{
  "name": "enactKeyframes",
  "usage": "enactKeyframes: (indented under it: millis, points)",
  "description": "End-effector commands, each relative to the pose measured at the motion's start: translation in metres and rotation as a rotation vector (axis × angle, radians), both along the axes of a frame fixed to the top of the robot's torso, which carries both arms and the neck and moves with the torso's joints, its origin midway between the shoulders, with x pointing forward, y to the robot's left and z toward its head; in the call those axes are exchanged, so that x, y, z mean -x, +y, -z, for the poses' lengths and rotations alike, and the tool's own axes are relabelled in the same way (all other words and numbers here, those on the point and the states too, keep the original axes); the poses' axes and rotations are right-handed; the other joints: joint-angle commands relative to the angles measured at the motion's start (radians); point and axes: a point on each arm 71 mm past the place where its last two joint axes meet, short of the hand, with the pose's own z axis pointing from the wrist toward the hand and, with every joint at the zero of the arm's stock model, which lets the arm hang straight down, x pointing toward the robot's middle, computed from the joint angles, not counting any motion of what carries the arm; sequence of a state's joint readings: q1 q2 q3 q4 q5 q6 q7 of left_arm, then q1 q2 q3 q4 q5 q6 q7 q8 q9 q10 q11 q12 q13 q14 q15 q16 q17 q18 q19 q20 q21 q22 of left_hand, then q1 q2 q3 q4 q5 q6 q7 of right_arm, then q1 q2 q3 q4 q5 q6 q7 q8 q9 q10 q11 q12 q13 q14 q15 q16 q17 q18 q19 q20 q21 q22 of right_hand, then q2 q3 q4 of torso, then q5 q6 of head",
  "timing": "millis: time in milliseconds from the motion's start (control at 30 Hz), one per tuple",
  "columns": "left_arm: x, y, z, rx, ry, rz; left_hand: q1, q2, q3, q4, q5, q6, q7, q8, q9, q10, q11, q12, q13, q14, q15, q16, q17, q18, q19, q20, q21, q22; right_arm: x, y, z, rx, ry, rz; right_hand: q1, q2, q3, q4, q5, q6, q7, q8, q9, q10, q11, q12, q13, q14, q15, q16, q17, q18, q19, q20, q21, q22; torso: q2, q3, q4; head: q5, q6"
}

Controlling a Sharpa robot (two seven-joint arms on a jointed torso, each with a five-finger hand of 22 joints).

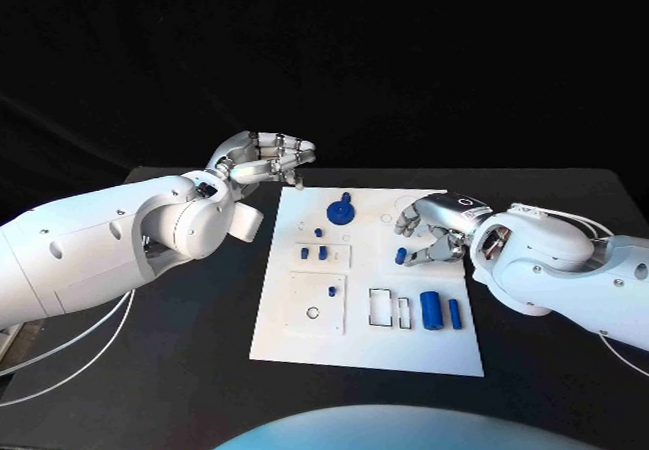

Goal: Assemble the parts on the task board

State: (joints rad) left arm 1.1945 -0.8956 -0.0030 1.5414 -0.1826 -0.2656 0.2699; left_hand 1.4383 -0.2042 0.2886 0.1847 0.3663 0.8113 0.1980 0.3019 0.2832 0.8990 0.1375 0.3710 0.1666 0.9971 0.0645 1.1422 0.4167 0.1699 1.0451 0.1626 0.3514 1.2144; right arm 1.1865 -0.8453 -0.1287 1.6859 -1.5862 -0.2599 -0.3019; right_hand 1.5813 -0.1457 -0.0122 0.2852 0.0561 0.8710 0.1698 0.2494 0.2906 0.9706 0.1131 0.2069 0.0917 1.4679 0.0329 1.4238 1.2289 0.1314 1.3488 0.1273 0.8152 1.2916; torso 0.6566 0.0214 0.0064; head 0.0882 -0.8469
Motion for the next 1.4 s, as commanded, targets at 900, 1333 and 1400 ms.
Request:
enactKeyframes:
  millis: [900,1333,1400]
  points:
    - [0.000,-0.003,-0.001,0.003,-0.001,0.025,0.002,0.002,0.007,0.001,0.003,-0.009,0.000,0.005,0.001,-0.008,0.003,0.007,-0.001,-0.003,0.002,-0.001,-0.001,0.009,0.000,0.005,-0.005,-0.002,0.000,0.008,0.017,0.033,0.038,-0.032,0.021,0.037,0.164,0.001,0.015,0.124,-0.017,-0.006,-0.028,0.141,-0.018,-0.070,-0.022,0.043,-0.019,0.033,0.051,-0.013,0.033,-0.015,0.084,0.046,0.000,-0.0010,-0.0013,0.000,-0.007]
    - [0.000,-0.003,0.000,0.002,0.000,0.024,0.002,0.003,0.007,0.001,0.003,-0.009,0.000,0.006,0.001,-0.008,0.003,0.008,-0.002,-0.003,0.002,-0.001,-0.002,0.009,0.001,0.005,-0.005,-0.002,0.000,0.009,0.016,0.047,0.001,-0.029,0.027,-0.001,0.449,-0.036,-0.005,0.171,-0.027,-0.001,-0.018,0.224,-0.030,-0.118,-0.018,0.046,-0.033,0.045,0.070,-0.017,0.037,-0.026,0.112,0.072,0.000,-0.0007,-0.0007,0.000,-0.008]
    - [0.000,-0.003,0.000,0.002,0.000,0.023,0.002,0.003,0.007,0.001,0.003,-0.009,0.000,0.006,0.001,-0.008,0.003,0.008,-0.002,-0.003,0.002,-0.001,-0.002,0.009,0.001,0.005,-0.005,-0.002,0.000,0.009,0.015,0.042,-0.006,-0.030,0.008,-0.012,0.492,-0.052,-0.006,0.181,-0.031,0.008,-0.009,0.243,-0.034,-0.120,-0.015,0.047,-0.036,0.046,0.071,-0.017,0.037,-0.029,0.116,0.077,-0.001,-0.0007,-0.0008,-0.001,-0.008]
